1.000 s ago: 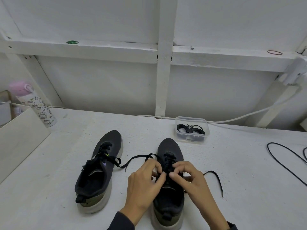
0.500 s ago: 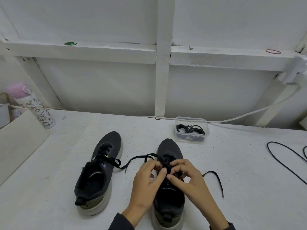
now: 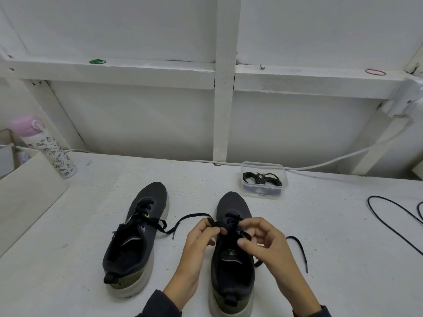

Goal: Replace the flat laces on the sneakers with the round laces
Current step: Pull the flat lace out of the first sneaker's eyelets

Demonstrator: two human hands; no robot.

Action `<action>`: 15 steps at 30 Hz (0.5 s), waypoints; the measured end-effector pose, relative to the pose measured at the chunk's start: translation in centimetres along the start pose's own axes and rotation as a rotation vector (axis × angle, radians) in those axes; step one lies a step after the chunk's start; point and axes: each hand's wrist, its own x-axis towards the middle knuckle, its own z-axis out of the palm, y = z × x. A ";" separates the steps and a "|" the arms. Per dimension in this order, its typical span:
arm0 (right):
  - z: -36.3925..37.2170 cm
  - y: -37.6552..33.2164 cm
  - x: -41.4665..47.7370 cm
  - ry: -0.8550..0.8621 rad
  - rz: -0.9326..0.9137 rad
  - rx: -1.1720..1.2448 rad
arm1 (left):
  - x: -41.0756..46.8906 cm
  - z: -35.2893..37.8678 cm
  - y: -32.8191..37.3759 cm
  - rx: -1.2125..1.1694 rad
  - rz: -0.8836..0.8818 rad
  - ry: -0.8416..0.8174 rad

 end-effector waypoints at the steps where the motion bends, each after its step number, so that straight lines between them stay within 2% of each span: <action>1: 0.1 0.0 0.1 0.007 -0.021 -0.069 | 0.0 -0.1 0.0 -0.013 0.002 0.000; 3: 0.5 0.1 0.1 0.050 -0.059 -0.131 | 0.1 -0.2 0.0 -0.040 -0.004 -0.002; 5: 0.9 0.0 0.1 0.114 -0.078 -0.057 | 0.2 -0.4 -0.1 -0.084 -0.013 -0.010; 10: 0.2 0.0 -0.1 0.307 0.020 0.386 | 0.6 -1.2 -0.3 -0.313 -0.061 0.036; 15: -1.4 0.0 -0.3 0.258 0.112 0.736 | 1.1 -2.2 0.2 -0.572 -0.030 0.121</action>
